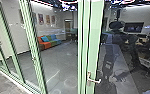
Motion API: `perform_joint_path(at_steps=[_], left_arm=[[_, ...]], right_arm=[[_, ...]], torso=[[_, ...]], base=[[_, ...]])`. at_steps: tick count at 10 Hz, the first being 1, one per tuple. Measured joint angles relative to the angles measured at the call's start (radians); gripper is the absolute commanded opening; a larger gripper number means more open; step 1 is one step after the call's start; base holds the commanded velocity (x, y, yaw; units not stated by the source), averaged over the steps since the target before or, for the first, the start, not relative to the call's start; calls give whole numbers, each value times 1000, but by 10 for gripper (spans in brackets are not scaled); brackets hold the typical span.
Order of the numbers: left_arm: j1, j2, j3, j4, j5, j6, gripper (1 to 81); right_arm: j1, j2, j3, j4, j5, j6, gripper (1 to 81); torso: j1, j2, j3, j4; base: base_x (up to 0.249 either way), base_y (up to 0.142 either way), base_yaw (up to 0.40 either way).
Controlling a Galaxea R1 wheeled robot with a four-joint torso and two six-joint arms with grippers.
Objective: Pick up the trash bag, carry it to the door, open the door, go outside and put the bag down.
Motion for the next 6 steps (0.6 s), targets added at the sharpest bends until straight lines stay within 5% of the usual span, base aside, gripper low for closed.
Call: perform_joint_path(at_steps=[6], left_arm=[[0,-15,2,0,1,0,10]], right_arm=[[6,-249,362,0,31,5,811]], torso=[[0,0,0,0]], base=[[0,0,0]])
